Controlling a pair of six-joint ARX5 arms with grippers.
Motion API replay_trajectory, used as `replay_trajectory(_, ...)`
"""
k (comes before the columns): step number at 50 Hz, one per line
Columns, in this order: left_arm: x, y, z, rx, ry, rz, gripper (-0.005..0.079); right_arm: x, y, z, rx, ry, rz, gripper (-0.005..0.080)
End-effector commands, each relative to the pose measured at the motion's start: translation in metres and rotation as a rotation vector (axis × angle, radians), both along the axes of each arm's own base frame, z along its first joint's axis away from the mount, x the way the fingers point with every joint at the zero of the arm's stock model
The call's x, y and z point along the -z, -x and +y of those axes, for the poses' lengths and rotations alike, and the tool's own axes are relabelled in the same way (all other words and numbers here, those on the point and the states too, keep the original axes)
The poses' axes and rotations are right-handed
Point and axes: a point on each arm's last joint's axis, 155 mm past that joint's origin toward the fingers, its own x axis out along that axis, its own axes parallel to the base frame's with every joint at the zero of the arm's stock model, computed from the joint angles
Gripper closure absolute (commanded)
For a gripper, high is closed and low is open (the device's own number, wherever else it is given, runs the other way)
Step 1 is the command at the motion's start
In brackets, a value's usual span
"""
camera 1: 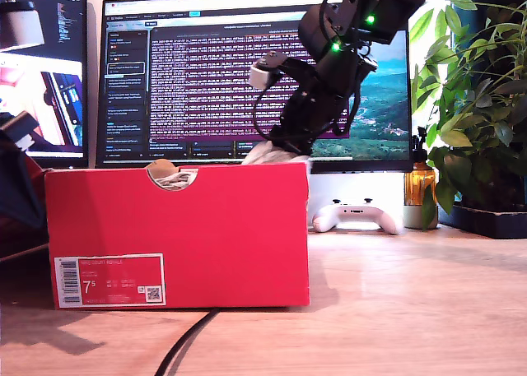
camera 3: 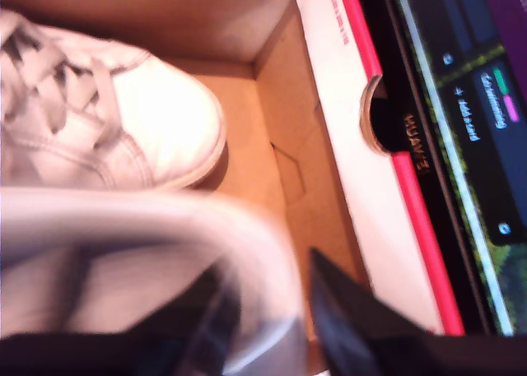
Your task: Pack the white shoes by picking the first shoe and placing it inside the red shoebox, left side, then picking and rotating the second shoe and placing it in the shoebox
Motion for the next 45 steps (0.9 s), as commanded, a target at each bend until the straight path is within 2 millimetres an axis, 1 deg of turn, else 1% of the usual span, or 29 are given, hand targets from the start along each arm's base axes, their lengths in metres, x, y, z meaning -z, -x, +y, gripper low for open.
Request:
replay_trajectory(1,0.000,0.000,-0.002,0.005,0.004,-0.002,0.0761,-0.007,-0.001,0.010,-0.011,-0.008,-0.023,0.0402)
replay_trajectory(9,0.000,0.000,-0.002,0.005,0.004,-0.002,0.0761,-0.013,-0.005,0.007,0.037,0.026,-0.052,0.0402)
replay_trajectory(12,0.000,0.000,-0.002,0.005,0.004,-0.002,0.0761,-0.020,-0.005,0.006,0.072,0.017,-0.054,0.0409)
replay_trajectory(15,0.000,0.000,-0.002,0.005,0.004,-0.002,0.0761,-0.031,-0.003,0.006,0.120,-0.010,-0.051,0.0448)
replay_trajectory(17,0.000,0.000,-0.002,0.005,0.004,-0.002,0.0761,-0.040,-0.001,0.004,0.152,-0.027,-0.050,0.0496)
replay_trajectory(19,0.000,0.000,-0.002,0.005,0.004,-0.002,0.0761,-0.048,0.000,0.002,0.192,-0.052,-0.045,0.0568)
replay_trajectory(23,0.000,0.000,-0.002,0.005,0.004,-0.002,0.0761,-0.064,0.005,-0.002,0.248,-0.084,-0.040,0.0779)
replay_trajectory(24,0.000,0.000,-0.002,0.005,0.004,-0.002,0.0761,-0.068,0.007,-0.002,0.250,-0.088,-0.040,0.0757)
replay_trajectory(25,0.000,0.000,-0.002,0.005,0.004,-0.002,0.0761,-0.071,0.009,-0.003,0.260,-0.101,-0.034,0.0756)
replay_trajectory(35,0.000,0.000,-0.002,0.005,0.004,-0.002,0.0761,-0.106,0.020,-0.007,0.363,-0.254,0.015,0.0765)
replay_trajectory(39,0.000,0.000,-0.002,0.005,0.004,-0.002,0.0761,-0.115,0.024,-0.010,0.395,-0.298,0.037,0.0765)
replay_trajectory(45,0.000,0.000,-0.002,0.005,0.004,-0.002,0.0761,-0.121,0.032,-0.013,0.434,-0.334,0.076,0.0765)
